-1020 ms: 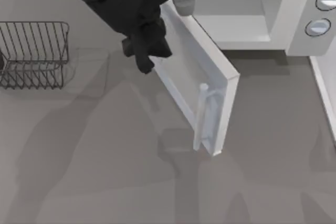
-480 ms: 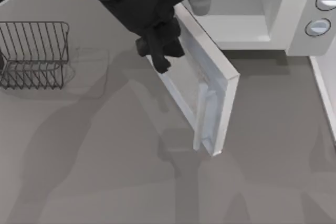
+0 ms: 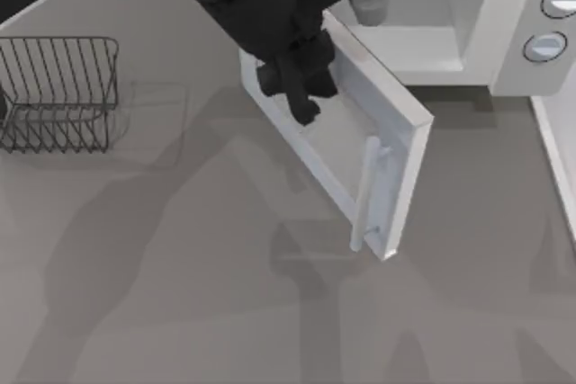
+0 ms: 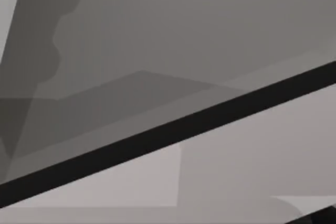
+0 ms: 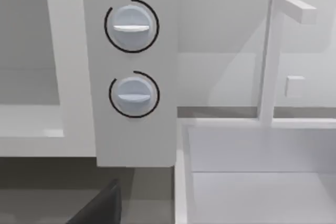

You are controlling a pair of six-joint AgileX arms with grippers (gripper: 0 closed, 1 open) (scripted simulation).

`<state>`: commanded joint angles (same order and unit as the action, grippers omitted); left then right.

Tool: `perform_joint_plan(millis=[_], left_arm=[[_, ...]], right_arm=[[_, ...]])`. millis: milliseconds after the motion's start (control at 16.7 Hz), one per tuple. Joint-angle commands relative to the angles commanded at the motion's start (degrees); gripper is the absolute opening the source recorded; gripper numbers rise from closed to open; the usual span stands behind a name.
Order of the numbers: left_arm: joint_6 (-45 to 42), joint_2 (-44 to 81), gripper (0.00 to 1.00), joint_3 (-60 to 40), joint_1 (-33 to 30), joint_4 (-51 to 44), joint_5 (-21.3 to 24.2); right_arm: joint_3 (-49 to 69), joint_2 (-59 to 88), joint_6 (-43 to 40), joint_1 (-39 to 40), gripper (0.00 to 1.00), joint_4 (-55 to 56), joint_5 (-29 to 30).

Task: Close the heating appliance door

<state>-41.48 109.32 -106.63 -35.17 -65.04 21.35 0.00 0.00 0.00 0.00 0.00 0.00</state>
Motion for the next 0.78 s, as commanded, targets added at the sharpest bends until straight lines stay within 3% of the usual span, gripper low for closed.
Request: perform_joint_plan(millis=[780], left_arm=[[2.26, 2.10, 0.00, -2.95, -1.88, -0.05, -0.77]], right_arm=[[0.00, 0.00, 0.00, 0.00, 1.00, 0.00, 0.00]])
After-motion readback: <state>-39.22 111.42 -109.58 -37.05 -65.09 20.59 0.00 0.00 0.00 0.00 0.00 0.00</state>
